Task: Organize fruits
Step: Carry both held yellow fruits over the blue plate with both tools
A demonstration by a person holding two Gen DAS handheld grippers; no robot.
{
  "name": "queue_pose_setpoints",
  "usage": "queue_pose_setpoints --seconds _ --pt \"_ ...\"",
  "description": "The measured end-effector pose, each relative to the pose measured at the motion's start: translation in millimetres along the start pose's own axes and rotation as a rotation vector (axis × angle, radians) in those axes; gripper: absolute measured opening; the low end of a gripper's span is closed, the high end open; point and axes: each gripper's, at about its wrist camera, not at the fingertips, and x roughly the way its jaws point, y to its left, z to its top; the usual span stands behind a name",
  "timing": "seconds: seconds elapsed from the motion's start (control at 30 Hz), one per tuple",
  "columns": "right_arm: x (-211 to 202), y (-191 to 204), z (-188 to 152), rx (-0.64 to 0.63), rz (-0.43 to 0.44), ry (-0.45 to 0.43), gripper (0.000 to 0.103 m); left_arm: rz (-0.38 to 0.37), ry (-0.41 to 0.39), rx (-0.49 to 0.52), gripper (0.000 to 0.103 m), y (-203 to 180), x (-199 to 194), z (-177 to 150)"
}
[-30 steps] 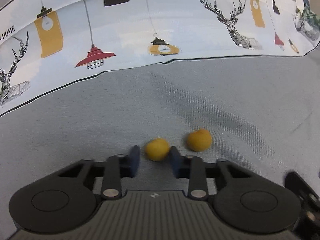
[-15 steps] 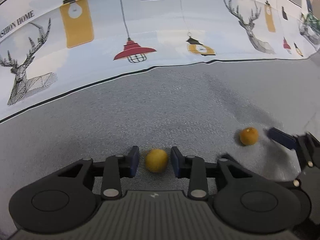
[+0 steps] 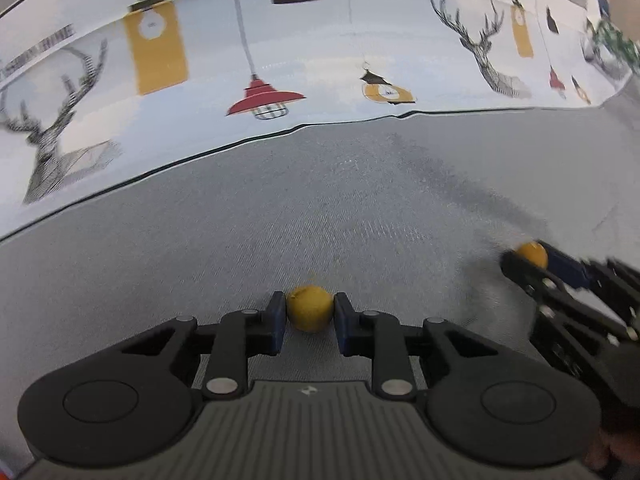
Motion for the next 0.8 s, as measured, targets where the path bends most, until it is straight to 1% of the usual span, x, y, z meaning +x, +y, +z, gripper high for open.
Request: queue_pose_setpoints --seconds 0.07,0.13,0.23,0.33,0.47,0.57,0.67,0.8 --pt "-26 2 -2 0.037 0.016 -0.014 0.03 0.023 0.008 -0.004 0.028 -1 -18 -7" --pt "-54 10 -6 0.046 0.036 -0.024 0.03 0.044 0.025 -0.01 0.028 -1 -39 -18" --pt "-94 21 -12 0.068 0.07 -0.028 0.03 0.033 0.026 -0.027 0.028 4 -79 -40" --pt "-136 37 -18 0.083 0.111 -0.014 0.03 0.048 0.027 -0.03 0.028 10 -120 -62" --pt "-186 63 -23 0.077 0.185 -0.003 0.03 0.086 0.024 -0.033 0.028 23 -177 -94" --pt "-220 87 -24 0.062 0.247 0.013 0.03 0.102 0.034 -0.066 0.028 37 -217 -118" --pt "-250 109 -24 0.063 0.318 0.04 0.03 0.139 0.044 -0.096 0.028 52 -255 -145" --pt "-294 138 -27 0.053 0.403 0.052 0.03 0.183 0.033 -0.132 0.028 70 -299 -180"
